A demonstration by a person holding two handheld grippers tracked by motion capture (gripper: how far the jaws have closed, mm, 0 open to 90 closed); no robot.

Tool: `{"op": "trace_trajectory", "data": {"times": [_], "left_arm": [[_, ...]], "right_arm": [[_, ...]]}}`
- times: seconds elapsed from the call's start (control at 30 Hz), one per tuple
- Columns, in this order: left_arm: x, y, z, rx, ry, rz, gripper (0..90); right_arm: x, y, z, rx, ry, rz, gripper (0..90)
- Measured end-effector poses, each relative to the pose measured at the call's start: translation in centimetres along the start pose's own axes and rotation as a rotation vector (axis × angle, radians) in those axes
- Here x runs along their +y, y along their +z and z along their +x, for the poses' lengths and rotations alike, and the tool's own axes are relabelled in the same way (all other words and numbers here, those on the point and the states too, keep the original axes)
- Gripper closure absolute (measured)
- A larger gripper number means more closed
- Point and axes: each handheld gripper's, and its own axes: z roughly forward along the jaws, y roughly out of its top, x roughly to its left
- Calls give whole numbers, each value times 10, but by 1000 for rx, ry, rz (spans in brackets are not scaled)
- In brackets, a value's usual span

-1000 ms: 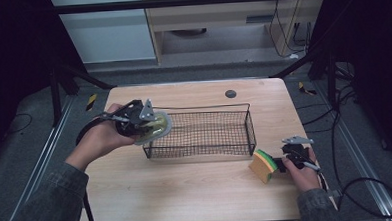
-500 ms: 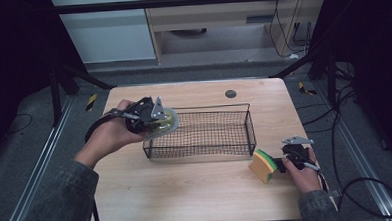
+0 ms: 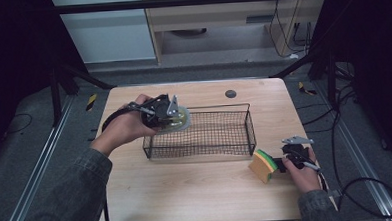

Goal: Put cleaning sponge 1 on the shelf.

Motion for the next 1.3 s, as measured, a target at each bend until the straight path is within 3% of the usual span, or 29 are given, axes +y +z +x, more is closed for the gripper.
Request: {"op": "trace_trajectory", "data": {"times": [0.33,0.63,0.87,1.3], "left_arm": [[-3,9,4,-25,28,-15,708],[-12,17,8,-42,21,-17,708],[-16,31,2,-71,61,13,708],[-22,46,0,-100,61,39,708]], "right_arm": [[1,1,-1,2,-9,1,4],[0,0,0,1,-4,0,7],[0,0,0,-1,-10,1,7],[0,0,0,1,-12,1,7]]}}
